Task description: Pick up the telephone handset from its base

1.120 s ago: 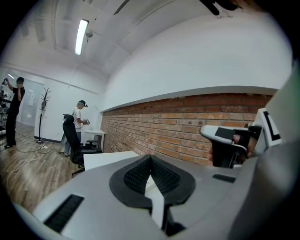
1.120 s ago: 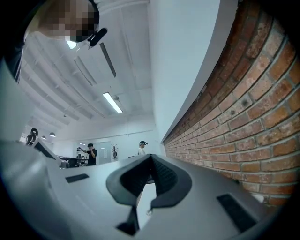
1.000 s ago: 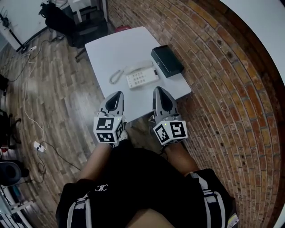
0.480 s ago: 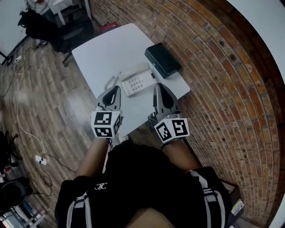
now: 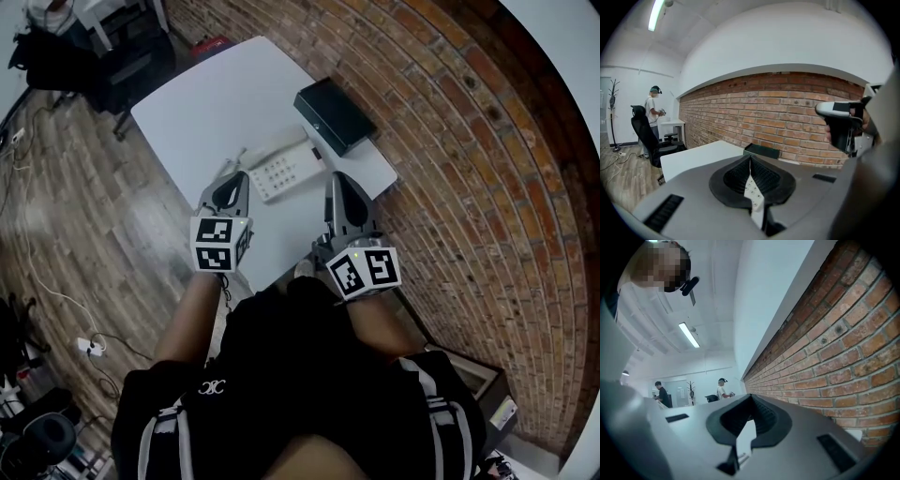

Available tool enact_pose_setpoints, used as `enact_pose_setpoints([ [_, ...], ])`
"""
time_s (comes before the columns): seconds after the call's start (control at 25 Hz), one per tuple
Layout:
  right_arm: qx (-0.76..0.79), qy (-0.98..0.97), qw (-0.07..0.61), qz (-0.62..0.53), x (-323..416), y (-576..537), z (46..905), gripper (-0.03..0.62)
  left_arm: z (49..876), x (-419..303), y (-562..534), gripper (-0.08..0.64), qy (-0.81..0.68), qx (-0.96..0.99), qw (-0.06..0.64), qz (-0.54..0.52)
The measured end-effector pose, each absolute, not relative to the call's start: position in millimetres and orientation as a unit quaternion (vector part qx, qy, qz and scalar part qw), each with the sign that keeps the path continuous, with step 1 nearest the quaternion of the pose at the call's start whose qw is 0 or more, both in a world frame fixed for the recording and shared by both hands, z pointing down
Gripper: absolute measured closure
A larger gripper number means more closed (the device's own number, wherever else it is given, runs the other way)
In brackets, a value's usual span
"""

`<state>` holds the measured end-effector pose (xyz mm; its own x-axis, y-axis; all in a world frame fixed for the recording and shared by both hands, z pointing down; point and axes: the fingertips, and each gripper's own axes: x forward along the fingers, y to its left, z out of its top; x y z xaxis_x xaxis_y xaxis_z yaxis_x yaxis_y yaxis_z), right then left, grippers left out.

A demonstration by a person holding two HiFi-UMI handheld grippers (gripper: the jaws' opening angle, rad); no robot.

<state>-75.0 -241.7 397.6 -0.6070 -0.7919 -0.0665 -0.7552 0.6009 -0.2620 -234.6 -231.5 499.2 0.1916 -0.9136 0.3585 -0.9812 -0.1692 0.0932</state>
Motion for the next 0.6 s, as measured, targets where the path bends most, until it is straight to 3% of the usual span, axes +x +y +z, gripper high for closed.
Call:
enact_pose_setpoints([
  [0.4, -0.468, 0.874, 0.07, -0.108, -48, -264, 411, 0.594, 547, -221, -291, 0.555, -0.57, 0.784, 0.137, 0.204],
  [0.44, -0.47, 0.874, 0.065, -0.101, -46, -266, 411, 0.594, 554, -220, -299, 0.543, -0.564, 0.785, 0.13, 0.221],
  [0.52, -0.476, 0.873, 0.057, -0.093, -41, -269, 412, 0.594, 567, -216, -313, 0.451, -0.549, 0.789, 0.12, 0.248],
  [0.6, -0.483, 0.869, 0.053, -0.092, -34, -274, 414, 0.594, 582, -209, -325, 0.423, -0.529, 0.796, 0.127, 0.266],
])
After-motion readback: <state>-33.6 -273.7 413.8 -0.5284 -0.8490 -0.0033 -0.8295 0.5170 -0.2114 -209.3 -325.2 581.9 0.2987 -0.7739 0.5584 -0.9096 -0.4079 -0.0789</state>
